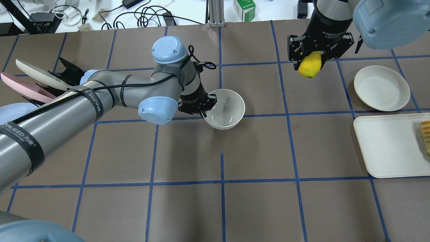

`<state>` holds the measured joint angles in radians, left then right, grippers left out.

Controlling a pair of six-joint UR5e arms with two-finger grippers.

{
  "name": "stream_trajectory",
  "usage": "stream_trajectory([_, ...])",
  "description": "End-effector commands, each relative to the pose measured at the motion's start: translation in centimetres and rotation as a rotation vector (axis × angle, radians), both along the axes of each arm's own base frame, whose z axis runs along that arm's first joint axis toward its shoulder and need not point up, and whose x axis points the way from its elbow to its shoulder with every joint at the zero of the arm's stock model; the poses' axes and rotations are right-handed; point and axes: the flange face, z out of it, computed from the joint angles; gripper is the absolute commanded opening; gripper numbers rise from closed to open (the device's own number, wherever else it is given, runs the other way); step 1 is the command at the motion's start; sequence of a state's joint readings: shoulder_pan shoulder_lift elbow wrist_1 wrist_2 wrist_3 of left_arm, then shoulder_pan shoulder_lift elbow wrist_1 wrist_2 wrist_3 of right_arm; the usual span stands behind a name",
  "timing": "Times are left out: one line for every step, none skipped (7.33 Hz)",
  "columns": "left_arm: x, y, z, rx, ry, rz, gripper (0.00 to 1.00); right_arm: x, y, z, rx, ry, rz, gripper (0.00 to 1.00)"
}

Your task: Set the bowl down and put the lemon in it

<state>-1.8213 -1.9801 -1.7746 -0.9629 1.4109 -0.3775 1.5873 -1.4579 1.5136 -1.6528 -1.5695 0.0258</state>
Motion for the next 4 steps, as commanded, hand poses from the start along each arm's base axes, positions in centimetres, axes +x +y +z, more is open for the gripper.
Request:
stream_trajectory([0.2, 0.5, -1.0, 0.005, 0.0, -0.006, 0.0, 0.1, 0.0, 0.0, -0.001, 0.001, 0.0, 0.24])
stream_trajectory([0.2, 0.5, -1.0, 0.004, -0.001, 0.0, 0.1, 0.1, 0.0, 0.0, -0.001, -0.002, 0.0, 0.24])
stream_trajectory([0.3, 0.3, -0.9, 0.0, 0.0, -0.001, 0.87, 0.1, 0.0, 0.0, -0.001, 0.0, 0.0, 0.23])
stream_trajectory([0.5, -0.4, 0.1, -0.02, 0.0, 0.003, 1.0, 0.1, -0.1, -0.1, 0.0, -0.002, 0.0, 0.23])
